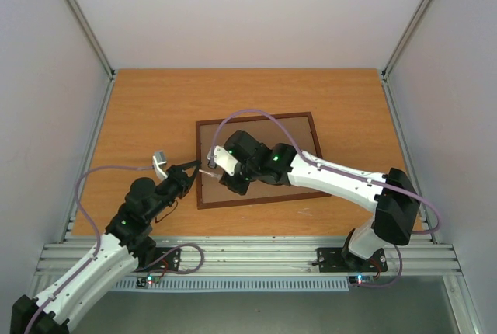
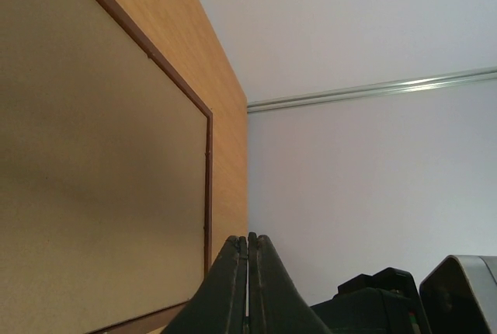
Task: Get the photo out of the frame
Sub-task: Adjust the screwdriver.
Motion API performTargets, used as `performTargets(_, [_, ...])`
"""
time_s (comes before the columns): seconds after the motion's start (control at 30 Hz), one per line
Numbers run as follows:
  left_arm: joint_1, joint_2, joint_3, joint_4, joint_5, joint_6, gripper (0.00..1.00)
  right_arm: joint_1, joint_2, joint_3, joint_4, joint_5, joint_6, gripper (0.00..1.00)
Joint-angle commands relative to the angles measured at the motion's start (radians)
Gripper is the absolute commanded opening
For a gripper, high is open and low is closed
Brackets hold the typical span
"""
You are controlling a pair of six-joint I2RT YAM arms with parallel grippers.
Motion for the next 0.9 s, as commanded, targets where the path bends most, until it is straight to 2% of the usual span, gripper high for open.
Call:
performTargets(0.0, [0.002, -0.004, -0.012, 0.077, -0.010, -0.017, 0.00, 0.012, 0.024, 0.044, -0.030, 0.022, -0.020, 0.25])
performTargets(0.4, [0.001, -0.023, -0.031, 0.039, -0.008, -0.037, 0.02, 0.014, 0.043, 0.050, -0.048, 0.074, -0.095, 0.13])
performTargets(0.47, [0.001, -0.035, -0.031, -0.014, -0.015, -0.033, 0.08, 0.014, 0.042, 0.048, -0.058, 0.093, -0.146, 0.02])
performTargets(0.57, [0.001, -0.066, -0.024, -0.112, -0.040, -0.011, 0.17, 0.013, 0.044, 0.047, -0.081, 0.106, -0.224, 0.01])
performTargets(0.7, [0.002, -0.126, 0.050, -0.364, -0.121, 0.070, 0.29, 0.009, 0.054, 0.037, -0.114, 0.132, -0.306, 0.01])
performTargets(0.87, [0.006, -0.075, 0.173, -0.607, -0.243, 0.241, 0.43, -0.004, 0.092, 0.046, -0.170, 0.142, -0.373, 0.01])
